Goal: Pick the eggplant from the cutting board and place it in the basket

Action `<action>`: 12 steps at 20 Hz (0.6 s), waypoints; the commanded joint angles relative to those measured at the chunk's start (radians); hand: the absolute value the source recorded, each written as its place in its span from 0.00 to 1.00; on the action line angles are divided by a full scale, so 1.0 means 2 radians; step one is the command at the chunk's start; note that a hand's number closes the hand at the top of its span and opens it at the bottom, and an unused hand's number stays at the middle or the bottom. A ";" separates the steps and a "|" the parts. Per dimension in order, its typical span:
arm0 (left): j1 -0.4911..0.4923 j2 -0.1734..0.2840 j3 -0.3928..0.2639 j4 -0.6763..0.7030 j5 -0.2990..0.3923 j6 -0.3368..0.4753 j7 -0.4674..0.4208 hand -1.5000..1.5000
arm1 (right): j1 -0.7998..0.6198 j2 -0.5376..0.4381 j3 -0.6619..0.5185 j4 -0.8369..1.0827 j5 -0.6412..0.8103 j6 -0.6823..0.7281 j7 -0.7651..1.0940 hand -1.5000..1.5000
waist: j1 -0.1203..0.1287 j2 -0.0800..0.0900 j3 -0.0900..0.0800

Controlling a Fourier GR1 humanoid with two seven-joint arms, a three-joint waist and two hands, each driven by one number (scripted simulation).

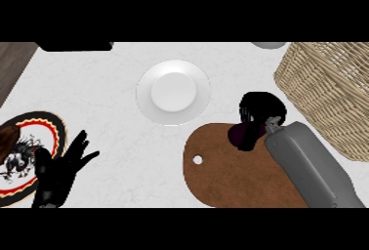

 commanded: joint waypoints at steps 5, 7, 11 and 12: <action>-0.001 -0.001 -0.012 0.013 0.003 -0.011 0.022 0.50 | -0.104 0.071 -0.151 0.073 0.028 -0.140 0.300 1.00 | 0.023 0.010 -0.007; -0.001 -0.002 -0.020 0.023 -0.004 -0.016 0.015 0.50 | -0.140 0.080 -0.159 0.085 0.059 -0.186 0.357 1.00 | 0.028 0.011 -0.007; 0.009 0.003 -0.014 0.018 0.003 -0.016 0.021 0.50 | -0.179 0.086 -0.213 0.032 0.086 -0.346 0.359 1.00 | 0.028 0.004 -0.004; -0.002 0.004 -0.018 0.005 0.000 -0.015 0.027 0.50 | -0.198 0.077 -0.228 0.023 0.096 -0.371 0.359 1.00 | 0.028 0.004 -0.004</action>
